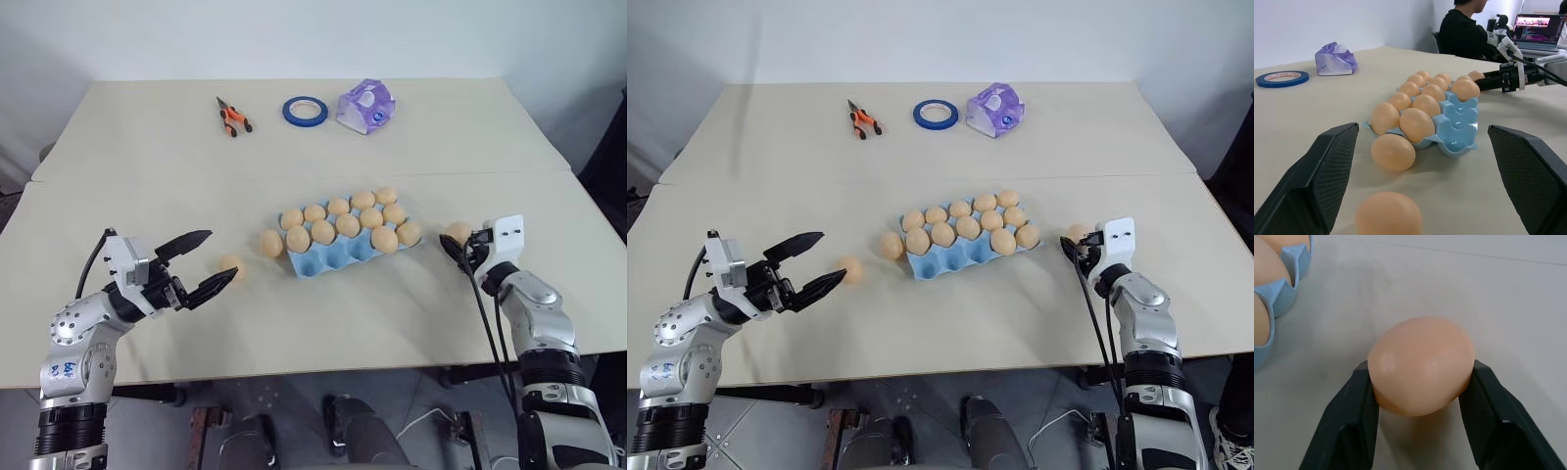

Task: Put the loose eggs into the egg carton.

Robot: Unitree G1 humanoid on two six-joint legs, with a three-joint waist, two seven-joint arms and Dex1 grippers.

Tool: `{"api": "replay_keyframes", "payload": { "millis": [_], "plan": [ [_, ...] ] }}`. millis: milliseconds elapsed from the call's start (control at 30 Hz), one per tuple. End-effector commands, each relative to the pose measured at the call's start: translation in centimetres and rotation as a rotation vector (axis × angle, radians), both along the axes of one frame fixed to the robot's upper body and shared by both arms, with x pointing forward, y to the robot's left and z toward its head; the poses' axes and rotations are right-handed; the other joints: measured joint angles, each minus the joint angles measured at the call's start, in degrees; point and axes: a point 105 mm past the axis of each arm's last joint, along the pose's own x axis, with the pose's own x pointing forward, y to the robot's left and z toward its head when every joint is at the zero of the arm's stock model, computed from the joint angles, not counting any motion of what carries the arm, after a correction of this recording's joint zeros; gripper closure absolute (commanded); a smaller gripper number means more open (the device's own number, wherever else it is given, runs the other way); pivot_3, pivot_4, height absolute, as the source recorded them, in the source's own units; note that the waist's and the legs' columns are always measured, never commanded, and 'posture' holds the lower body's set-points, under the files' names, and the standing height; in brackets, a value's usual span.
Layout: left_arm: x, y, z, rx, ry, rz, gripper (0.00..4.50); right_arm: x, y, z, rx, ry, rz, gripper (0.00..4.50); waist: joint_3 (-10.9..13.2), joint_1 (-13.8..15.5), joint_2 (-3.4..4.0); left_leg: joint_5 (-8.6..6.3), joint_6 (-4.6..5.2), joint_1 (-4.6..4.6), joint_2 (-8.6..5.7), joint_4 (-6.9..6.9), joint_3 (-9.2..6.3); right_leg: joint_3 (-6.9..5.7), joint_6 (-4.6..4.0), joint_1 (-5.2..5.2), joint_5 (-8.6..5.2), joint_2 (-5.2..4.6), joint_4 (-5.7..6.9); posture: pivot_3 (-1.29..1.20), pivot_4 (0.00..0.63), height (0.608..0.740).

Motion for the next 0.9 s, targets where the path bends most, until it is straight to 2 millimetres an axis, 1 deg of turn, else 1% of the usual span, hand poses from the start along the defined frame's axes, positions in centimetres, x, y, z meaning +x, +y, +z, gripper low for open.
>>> {"api": "replay_keyframes", "payload": {
  "millis": [33,67,100,133,200,300,367,467,567,733,800,833,900],
  "plan": [
    [-0.2,-0.1,0.7,0.001,-0.046,0.001,0.0,-0.4,0.5,3.5,-0.015,-0.108,0.017,2.78,0.01,-0.04,0.01,0.0,0.0,0.0,0.0,0.0,0.0,0.0,0.0,0.0,0.0,0.0,0.02,0.0,0.15,0.74],
    [-0.2,-0.1,0.7,0.001,-0.045,0.001,0.0,-0.6,0.8,4.0,-0.013,-0.119,0.025,2.83,0.01,-0.09,0.02,0.0,-0.01,0.0,0.0,0.0,0.0,0.0,0.0,-0.01,0.0,0.0,0.04,0.0,0.15,0.74],
    [-0.3,-0.1,0.6,0.0,-0.043,0.0,0.0,-0.9,1.7,4.7,-0.011,-0.125,0.055,2.86,0.01,-0.14,0.02,0.01,-0.01,0.0,0.01,0.0,0.0,0.01,0.0,-0.01,0.0,0.0,0.05,0.0,0.15,0.74],
    [-0.4,-0.1,0.6,0.0,-0.041,-0.001,0.0,-1.3,2.7,5.1,-0.012,-0.126,0.084,2.86,0.01,-0.18,0.02,0.0,-0.01,0.01,0.01,0.01,0.0,0.01,0.0,-0.01,0.0,0.0,0.08,0.0,0.15,0.74],
    [-0.5,-0.2,0.5,-0.001,-0.036,-0.003,0.0,-2.3,5.5,6.1,-0.014,-0.129,0.171,2.86,0.01,-0.28,0.02,0.0,-0.02,0.04,0.03,0.01,-0.01,0.01,-0.02,-0.03,-0.01,0.0,0.17,0.0,0.15,0.74],
    [-0.5,-0.1,0.4,-0.001,-0.032,-0.001,0.0,-3.6,9.0,6.6,-0.009,-0.12,0.274,2.86,0.01,-0.48,0.01,-0.01,-0.04,0.09,0.07,0.01,-0.02,0.01,-0.09,-0.03,-0.05,0.02,0.28,0.0,0.15,0.74],
    [-0.5,-0.2,0.3,-0.001,-0.029,0.001,0.0,-4.2,10.9,6.8,-0.012,-0.113,0.326,2.86,0.01,-0.47,0.01,-0.01,-0.05,0.1,0.07,0.0,-0.03,-0.01,-0.12,-0.04,-0.07,0.02,0.3,0.0,0.15,0.74],
    [-0.6,-0.2,0.2,-0.001,-0.028,0.002,0.0,-4.1,12.9,7.2,-0.001,-0.109,0.363,2.86,0.0,-0.46,0.01,-0.01,-0.03,0.09,0.04,0.01,-0.03,-0.01,-0.13,-0.04,-0.07,-0.02,0.29,0.0,0.15,0.74],
    [-0.5,-0.2,0.3,-0.005,-0.032,0.006,0.0,-3.8,14.4,7.2,-0.012,-0.102,0.404,2.86,0.0,-0.46,0.0,-0.03,0.0,0.06,-0.01,0.01,-0.01,-0.01,-0.12,-0.05,-0.07,-0.06,0.26,0.0,0.15,0.74],
    [-0.6,-0.2,0.3,-0.007,-0.034,0.015,0.0,-3.5,15.9,6.8,-0.053,-0.082,0.466,2.86,0.0,-0.44,0.0,-0.04,0.04,0.04,0.0,-0.02,-0.03,-0.02,-0.17,-0.07,-0.09,-0.04,0.22,0.0,0.15,0.74],
    [-0.6,0.0,0.3,-0.007,-0.039,0.031,0.0,-3.7,16.7,6.6,-0.063,-0.069,0.504,2.21,0.0,-0.46,0.0,-0.05,0.04,0.03,0.01,-0.04,-0.03,-0.03,-0.18,-0.09,-0.1,-0.03,0.19,0.0,0.15,0.74],
    [-0.6,0.1,0.3,-0.007,-0.04,0.036,0.0,-3.8,16.9,6.5,-0.071,-0.061,0.516,2.0,0.0,-0.46,-0.01,-0.05,0.04,0.02,0.02,-0.05,-0.02,-0.03,-0.18,-0.09,-0.1,-0.03,0.19,0.0,0.15,0.74],
    [-0.7,0.2,0.3,-0.006,-0.042,0.043,0.0,-3.7,17.0,6.1,-0.094,-0.052,0.525,1.28,0.0,-0.45,-0.01,-0.06,0.04,0.01,0.03,-0.05,-0.03,-0.04,-0.18,-0.1,-0.1,-0.02,0.18,0.0,0.15,0.74]
  ]
}}
